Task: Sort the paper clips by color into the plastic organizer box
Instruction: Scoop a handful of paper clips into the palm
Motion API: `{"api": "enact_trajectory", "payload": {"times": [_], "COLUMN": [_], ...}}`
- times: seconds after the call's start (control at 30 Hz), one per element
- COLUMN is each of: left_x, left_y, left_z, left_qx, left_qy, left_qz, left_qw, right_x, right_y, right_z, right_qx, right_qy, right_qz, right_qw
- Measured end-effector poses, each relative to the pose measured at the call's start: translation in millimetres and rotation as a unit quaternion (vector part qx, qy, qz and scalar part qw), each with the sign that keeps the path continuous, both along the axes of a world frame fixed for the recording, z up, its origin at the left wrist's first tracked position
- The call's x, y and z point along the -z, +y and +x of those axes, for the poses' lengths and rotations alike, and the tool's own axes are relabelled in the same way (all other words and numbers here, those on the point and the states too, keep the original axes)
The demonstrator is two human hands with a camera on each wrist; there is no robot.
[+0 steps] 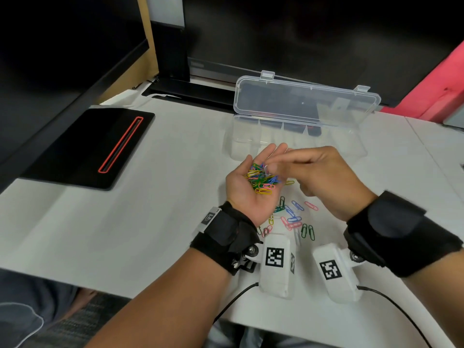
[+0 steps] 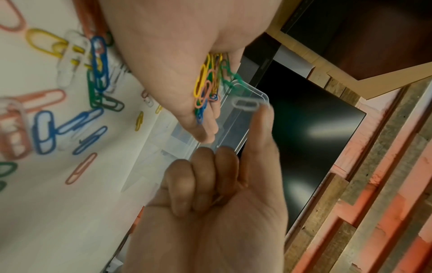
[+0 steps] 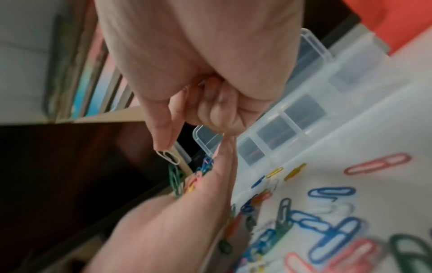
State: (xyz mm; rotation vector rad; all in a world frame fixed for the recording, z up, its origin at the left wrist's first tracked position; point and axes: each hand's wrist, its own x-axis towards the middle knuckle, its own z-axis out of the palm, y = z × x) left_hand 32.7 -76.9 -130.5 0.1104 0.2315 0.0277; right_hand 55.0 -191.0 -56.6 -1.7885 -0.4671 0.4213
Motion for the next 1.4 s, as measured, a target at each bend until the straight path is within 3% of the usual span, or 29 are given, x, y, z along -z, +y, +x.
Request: {"api": "enact_trajectory", "payload": {"times": [0.2, 0.4, 0.47, 0.53, 0.6, 0.67, 0.7, 0.77, 0.83, 0.9, 1.0, 1.27, 1.33, 1.4], "left_x": [-1, -1, -1, -2, -2, -1, 1, 2, 2, 2, 1, 1, 1, 2], "left_y": [-1, -2, -3, -4, -4, -4, -4, -3, -2, -3, -3, -1, -1, -1], "left_z": [1, 3, 3, 3, 3, 3, 3, 3, 3, 3, 2, 3, 3, 4], "left_qx": [0.001, 0.011, 0.014, 0.017, 0.015, 0.012, 0.012, 0.015, 0.020, 0.024, 0.021, 0.007, 0.006, 0.008], "left_qy": [-0.012, -0.007, -0.008, -0.010, -0.011, -0.009, -0.005, 0.000, -0.001, -0.003, -0.001, -0.002, -0.012, -0.013], "left_qz": [-0.041, -0.018, -0.009, -0.005, 0.000, 0.004, 0.011, 0.033, 0.042, 0.040, 0.037, 0.016, 0.010, 0.007], "left_qw": [0.999, 1.000, 1.000, 1.000, 1.000, 1.000, 1.000, 0.999, 0.999, 0.999, 0.999, 1.000, 1.000, 1.000], "right_x": [-6, -1, 0, -1, -3, -5, -5, -5, -2, 0, 2, -3, -6, -10], "right_y": [-7, -13, -12, -9, -6, -2, -2, -1, 0, 3, 4, -4, -5, -7], "right_z": [17, 28, 30, 31, 28, 22, 19, 16, 15, 15, 15, 17, 19, 23], "right_qx": [0.047, 0.078, 0.099, 0.109, 0.093, 0.064, 0.042, -0.003, -0.027, -0.021, -0.007, 0.028, 0.046, 0.057], "right_qy": [0.181, 0.358, 0.381, 0.383, 0.304, 0.140, 0.051, -0.105, -0.192, -0.225, -0.243, -0.097, 0.000, 0.169], "right_qz": [0.091, 0.256, 0.255, 0.208, 0.105, -0.029, -0.094, -0.200, -0.288, -0.321, -0.314, -0.124, -0.059, 0.055], "right_qw": [0.978, 0.895, 0.883, 0.894, 0.942, 0.988, 0.993, 0.974, 0.938, 0.920, 0.918, 0.987, 0.997, 0.982]}}
